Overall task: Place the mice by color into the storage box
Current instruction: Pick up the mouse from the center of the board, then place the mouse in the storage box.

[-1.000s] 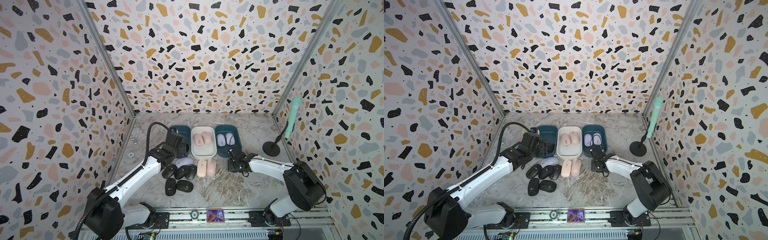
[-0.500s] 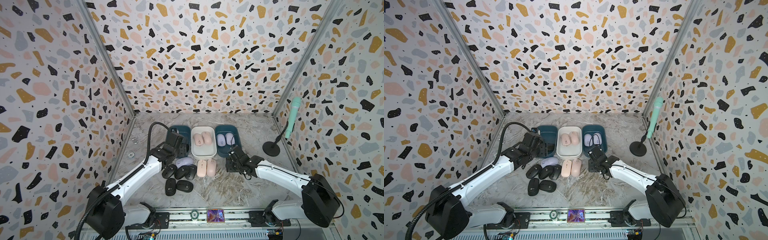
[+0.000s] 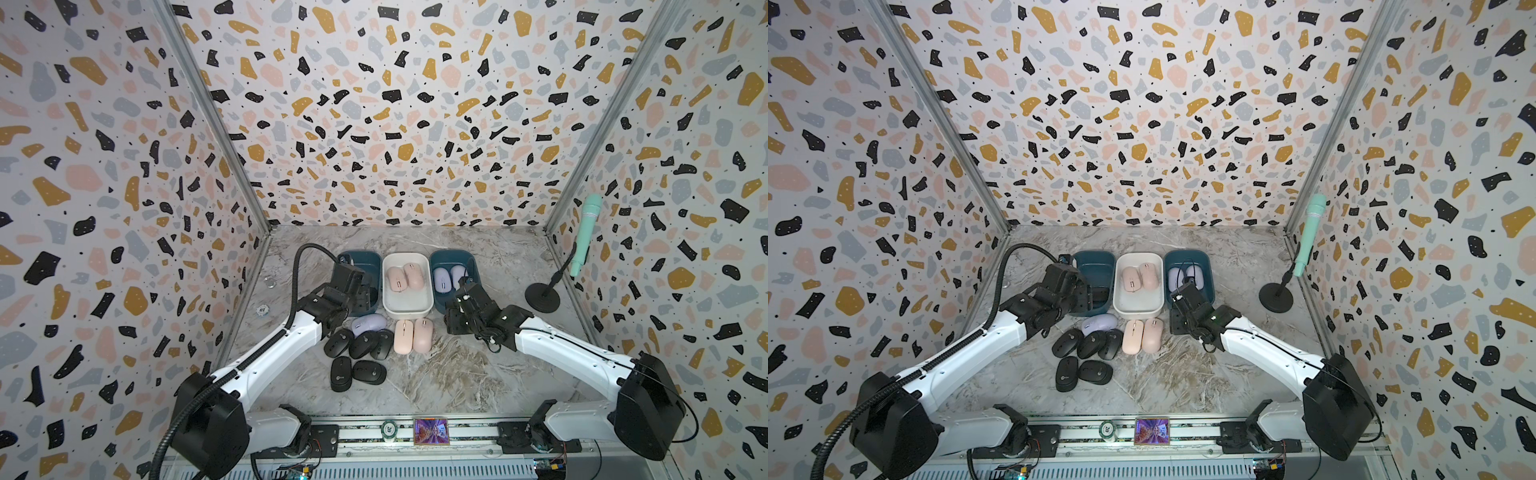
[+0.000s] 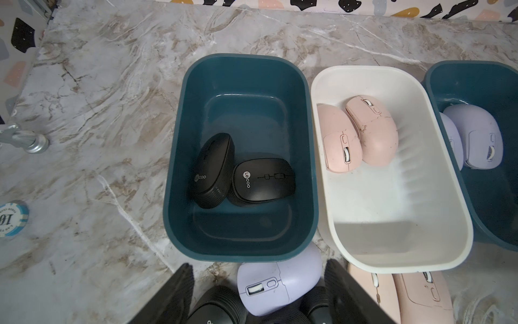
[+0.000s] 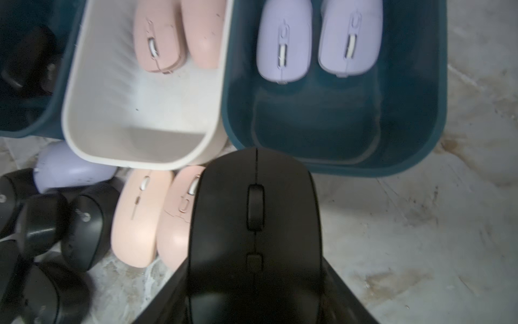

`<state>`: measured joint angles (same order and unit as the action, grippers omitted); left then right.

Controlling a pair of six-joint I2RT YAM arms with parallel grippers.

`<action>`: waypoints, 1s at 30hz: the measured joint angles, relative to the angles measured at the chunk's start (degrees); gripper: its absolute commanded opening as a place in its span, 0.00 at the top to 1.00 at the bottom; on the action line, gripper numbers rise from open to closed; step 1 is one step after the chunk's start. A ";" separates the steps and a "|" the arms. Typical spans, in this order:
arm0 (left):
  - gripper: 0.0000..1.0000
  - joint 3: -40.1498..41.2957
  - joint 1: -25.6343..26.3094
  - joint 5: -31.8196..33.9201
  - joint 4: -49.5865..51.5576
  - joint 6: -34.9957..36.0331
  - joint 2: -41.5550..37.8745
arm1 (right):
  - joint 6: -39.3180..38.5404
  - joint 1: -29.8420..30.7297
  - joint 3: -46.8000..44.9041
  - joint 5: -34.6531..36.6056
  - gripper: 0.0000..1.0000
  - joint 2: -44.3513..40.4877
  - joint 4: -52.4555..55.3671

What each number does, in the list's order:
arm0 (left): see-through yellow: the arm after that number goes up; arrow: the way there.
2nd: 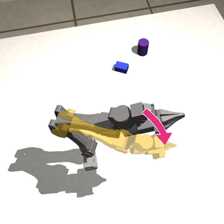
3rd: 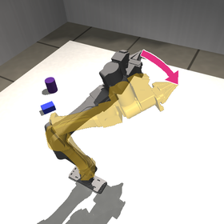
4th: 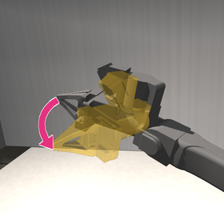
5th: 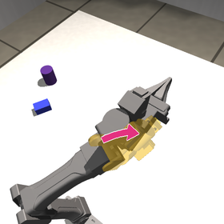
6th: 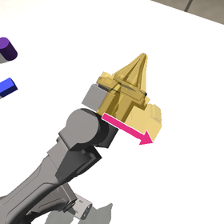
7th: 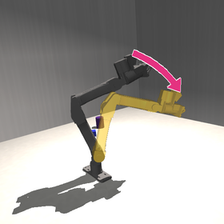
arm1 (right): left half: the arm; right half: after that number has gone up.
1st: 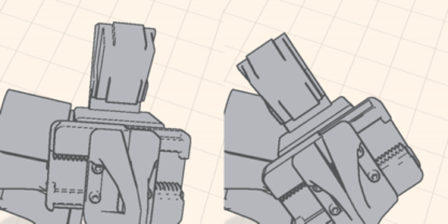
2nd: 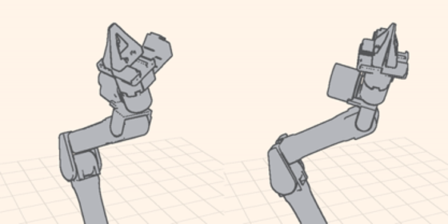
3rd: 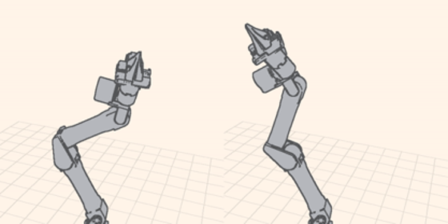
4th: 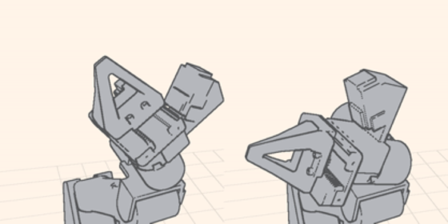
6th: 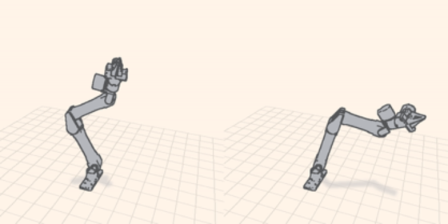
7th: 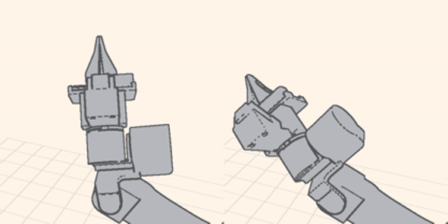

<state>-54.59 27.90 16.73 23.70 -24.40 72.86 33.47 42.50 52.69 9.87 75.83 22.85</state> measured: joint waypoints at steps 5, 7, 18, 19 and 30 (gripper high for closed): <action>0.27 0.00 -1.68 0.33 -0.04 -0.02 0.00 | -2.51 1.86 6.38 -0.72 0.47 4.26 -2.29; 0.26 -0.02 -2.36 0.35 -0.28 -0.04 0.00 | -3.45 2.43 9.18 -1.40 0.47 6.67 -3.43; 0.26 -0.17 -5.38 0.92 -2.64 -0.90 -1.38 | -7.28 3.28 29.11 -8.35 0.47 24.48 -10.40; 0.26 -0.17 -5.53 0.98 -2.78 -0.92 -1.55 | -7.63 3.34 31.10 -9.16 0.47 26.36 -10.69; 0.25 0.02 -6.47 3.08 -4.35 -2.45 -6.05 | -8.92 4.15 43.01 -16.96 0.47 42.10 -11.93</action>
<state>-54.57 21.43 19.81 19.35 -26.85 66.81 24.56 46.65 95.70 -7.09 117.93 10.92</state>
